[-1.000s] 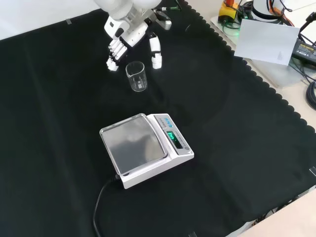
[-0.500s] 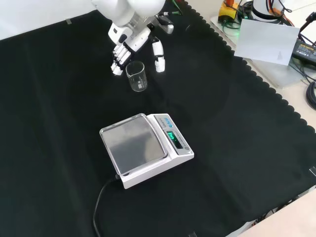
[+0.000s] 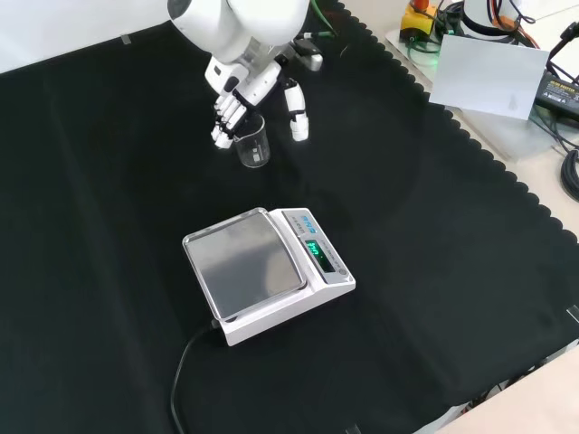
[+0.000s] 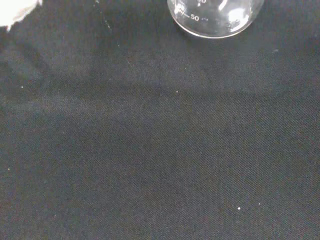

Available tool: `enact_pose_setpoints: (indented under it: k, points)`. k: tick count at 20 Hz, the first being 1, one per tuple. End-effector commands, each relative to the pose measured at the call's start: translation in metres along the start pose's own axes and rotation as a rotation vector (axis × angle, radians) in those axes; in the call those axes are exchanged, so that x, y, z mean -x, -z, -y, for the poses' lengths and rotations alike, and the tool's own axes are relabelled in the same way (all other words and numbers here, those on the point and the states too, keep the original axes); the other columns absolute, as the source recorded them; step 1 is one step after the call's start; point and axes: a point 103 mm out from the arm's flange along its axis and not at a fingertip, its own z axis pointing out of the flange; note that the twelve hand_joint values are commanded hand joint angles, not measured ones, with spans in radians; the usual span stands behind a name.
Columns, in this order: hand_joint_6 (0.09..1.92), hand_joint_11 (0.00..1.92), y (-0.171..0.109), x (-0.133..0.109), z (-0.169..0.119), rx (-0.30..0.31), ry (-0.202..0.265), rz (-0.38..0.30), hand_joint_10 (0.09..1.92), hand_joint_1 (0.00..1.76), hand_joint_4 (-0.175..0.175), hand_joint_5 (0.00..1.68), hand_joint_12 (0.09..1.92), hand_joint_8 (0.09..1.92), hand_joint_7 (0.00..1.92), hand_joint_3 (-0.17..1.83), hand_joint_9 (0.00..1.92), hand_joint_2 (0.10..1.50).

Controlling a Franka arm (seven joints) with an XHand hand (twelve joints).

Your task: Pick up the beaker.

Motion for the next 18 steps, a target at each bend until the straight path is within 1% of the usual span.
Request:
enact_pose_setpoints:
  k: [1, 6, 9, 12, 14, 16, 18]
  points:
    - [0.09, 0.00, -0.004, -0.002, -0.003, 0.003, -0.006, 0.015, 0.62, 0.61, 0.046, 0.00, 1.08, 0.09, 0.00, 0.04, 0.00, 0.63]
    - [0.09, 0.00, -0.006, -0.005, -0.003, 0.003, -0.007, 0.024, 0.63, 0.63, 0.047, 0.00, 1.10, 0.09, 0.00, 0.04, 0.00, 0.64]
    - [0.09, 0.00, -0.007, -0.007, -0.005, 0.005, -0.013, 0.045, 0.65, 0.64, 0.048, 0.00, 1.11, 0.09, 0.02, 0.04, 0.00, 0.64]
    - [0.09, 0.00, -0.015, -0.018, -0.016, 0.006, -0.023, 0.060, 0.67, 0.66, 0.049, 0.00, 1.13, 0.09, 0.03, 0.04, 0.00, 0.65]
    - [0.09, 0.00, -0.019, -0.024, -0.018, 0.005, -0.013, 0.053, 0.69, 0.67, 0.049, 0.00, 1.15, 0.10, 0.03, 0.04, 0.00, 0.65]
    - [0.09, 0.00, -0.021, -0.025, -0.019, 0.016, -0.014, 0.049, 0.73, 0.69, 0.049, 0.00, 1.18, 0.12, 0.03, 0.04, 0.00, 0.66]
    - [0.09, 0.00, -0.022, -0.024, -0.018, 0.050, -0.030, 0.048, 0.82, 0.73, 0.046, 0.02, 1.29, 0.18, 0.07, 0.05, 0.02, 0.67]
